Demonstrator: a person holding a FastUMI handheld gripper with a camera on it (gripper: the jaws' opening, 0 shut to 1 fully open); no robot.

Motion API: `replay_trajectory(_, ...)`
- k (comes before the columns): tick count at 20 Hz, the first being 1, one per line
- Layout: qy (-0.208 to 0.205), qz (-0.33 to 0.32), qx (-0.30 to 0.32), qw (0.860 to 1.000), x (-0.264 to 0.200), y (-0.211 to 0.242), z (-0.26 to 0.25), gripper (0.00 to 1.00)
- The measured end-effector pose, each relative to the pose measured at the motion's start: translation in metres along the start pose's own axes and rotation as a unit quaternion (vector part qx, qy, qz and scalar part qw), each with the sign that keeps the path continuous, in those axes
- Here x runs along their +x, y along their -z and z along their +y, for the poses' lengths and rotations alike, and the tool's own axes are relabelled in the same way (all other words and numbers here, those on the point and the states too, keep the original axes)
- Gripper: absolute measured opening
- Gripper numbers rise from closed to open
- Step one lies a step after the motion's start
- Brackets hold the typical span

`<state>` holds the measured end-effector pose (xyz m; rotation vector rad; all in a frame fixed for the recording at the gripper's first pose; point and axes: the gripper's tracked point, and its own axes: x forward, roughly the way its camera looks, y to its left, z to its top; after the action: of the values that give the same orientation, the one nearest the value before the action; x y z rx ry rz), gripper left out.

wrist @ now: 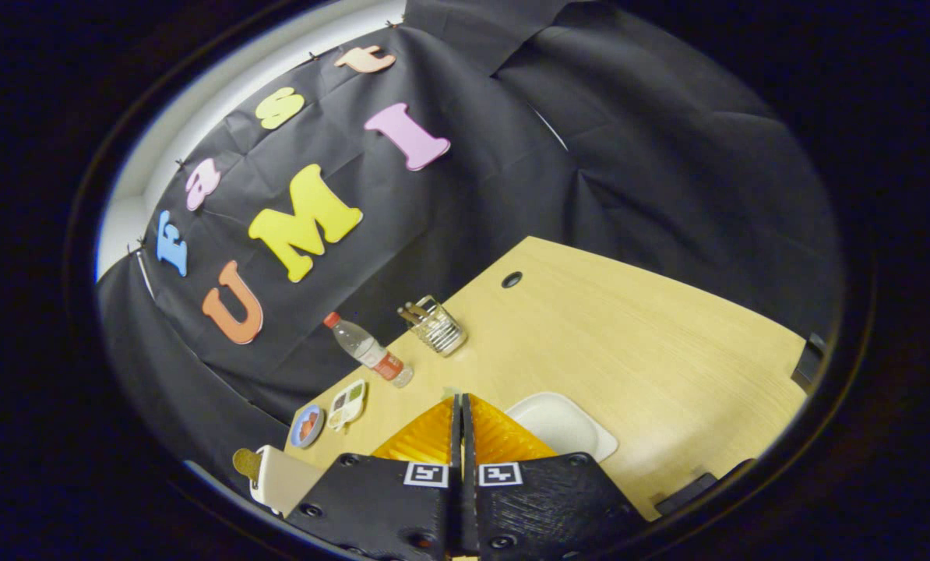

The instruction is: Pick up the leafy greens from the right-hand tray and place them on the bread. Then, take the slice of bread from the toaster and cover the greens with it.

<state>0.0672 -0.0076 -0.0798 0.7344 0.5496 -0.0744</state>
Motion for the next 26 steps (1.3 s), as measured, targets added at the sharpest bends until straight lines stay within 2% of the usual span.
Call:
replay_trajectory(3,-0.027,0.000,-0.021,0.999,-0.010,0.012,0.044,0.00)
replay_trajectory(8,-0.078,0.023,-0.029,0.996,-0.015,0.057,0.127,0.00)
replay_trajectory(16,-0.144,0.079,0.001,0.986,0.000,0.146,0.212,0.00)
replay_trajectory(19,-0.152,0.086,0.006,0.985,0.009,0.166,0.213,0.00)
replay_trajectory(26,-0.093,0.086,-0.004,0.992,0.044,0.179,0.161,0.00)
